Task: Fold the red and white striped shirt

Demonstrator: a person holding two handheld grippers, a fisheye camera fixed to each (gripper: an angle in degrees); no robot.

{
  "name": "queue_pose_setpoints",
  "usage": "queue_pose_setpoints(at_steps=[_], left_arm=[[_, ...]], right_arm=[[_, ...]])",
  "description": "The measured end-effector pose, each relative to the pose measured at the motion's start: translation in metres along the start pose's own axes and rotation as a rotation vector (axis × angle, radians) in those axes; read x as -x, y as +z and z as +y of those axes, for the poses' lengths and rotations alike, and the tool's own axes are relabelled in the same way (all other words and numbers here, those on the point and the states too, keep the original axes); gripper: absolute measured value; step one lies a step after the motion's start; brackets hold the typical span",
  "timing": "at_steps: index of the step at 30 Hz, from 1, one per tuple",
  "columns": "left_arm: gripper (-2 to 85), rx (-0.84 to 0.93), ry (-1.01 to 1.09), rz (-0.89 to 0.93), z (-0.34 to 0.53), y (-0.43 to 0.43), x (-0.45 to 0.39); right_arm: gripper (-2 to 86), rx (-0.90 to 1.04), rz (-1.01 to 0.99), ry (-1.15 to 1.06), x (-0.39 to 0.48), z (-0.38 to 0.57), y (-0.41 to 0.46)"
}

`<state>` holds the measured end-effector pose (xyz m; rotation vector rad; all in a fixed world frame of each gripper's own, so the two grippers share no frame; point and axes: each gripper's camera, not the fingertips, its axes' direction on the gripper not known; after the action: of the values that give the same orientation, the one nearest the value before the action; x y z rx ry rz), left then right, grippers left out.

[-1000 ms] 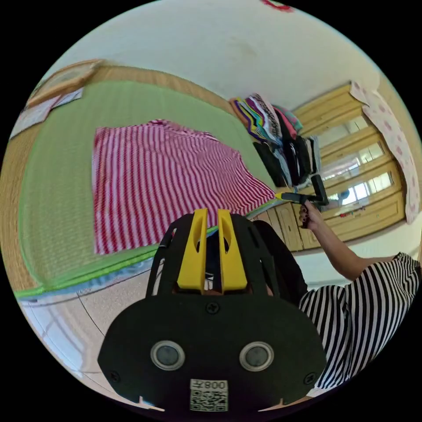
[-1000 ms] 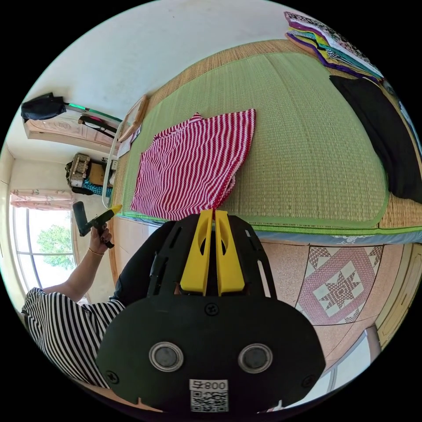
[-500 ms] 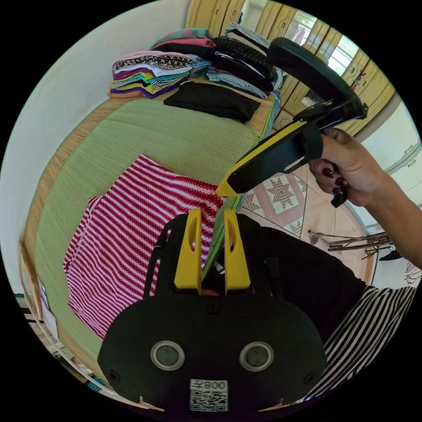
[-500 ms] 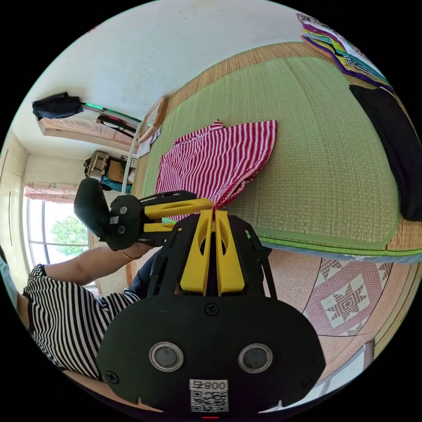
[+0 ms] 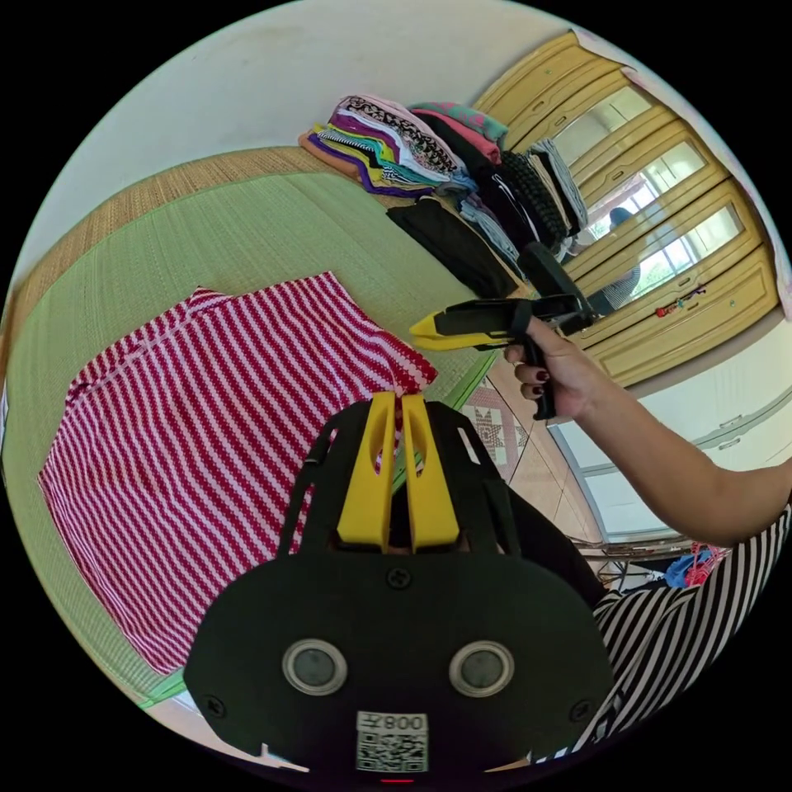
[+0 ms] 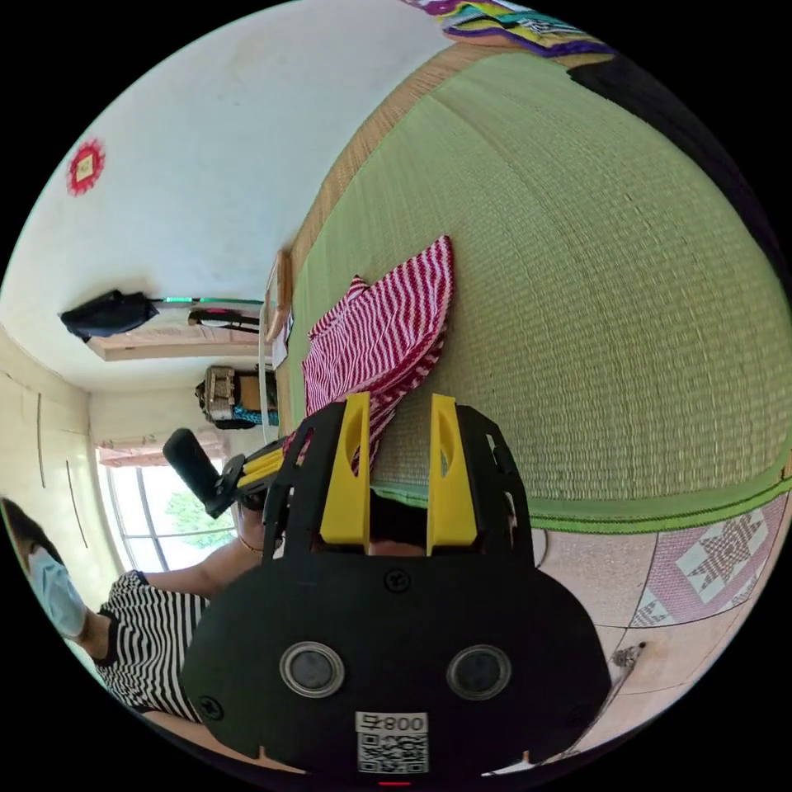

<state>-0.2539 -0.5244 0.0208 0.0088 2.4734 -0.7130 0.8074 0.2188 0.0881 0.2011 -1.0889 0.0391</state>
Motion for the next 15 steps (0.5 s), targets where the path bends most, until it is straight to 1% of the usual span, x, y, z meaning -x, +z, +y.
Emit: queue_pose_setpoints(at_steps=[4,7,15], left_arm=[[1.1,0.008,-0.005,0.019,-0.003,0.036,0.034],[1.1,0.009,-0.005,0.039,-0.009,0.061,0.058],[1.0,0.014,0.022,0.073,-0.038,0.126,0.118]], right_arm=[[11.9,-0.043,-0.102,0.101,-0.022,-0.032,0.006],[11.7,-0.043,-0.121,0.151,-0.032,-0.052,0.011],[9.2,-0.025,-0.133,0.143,-0.031,-0.096,0.025]])
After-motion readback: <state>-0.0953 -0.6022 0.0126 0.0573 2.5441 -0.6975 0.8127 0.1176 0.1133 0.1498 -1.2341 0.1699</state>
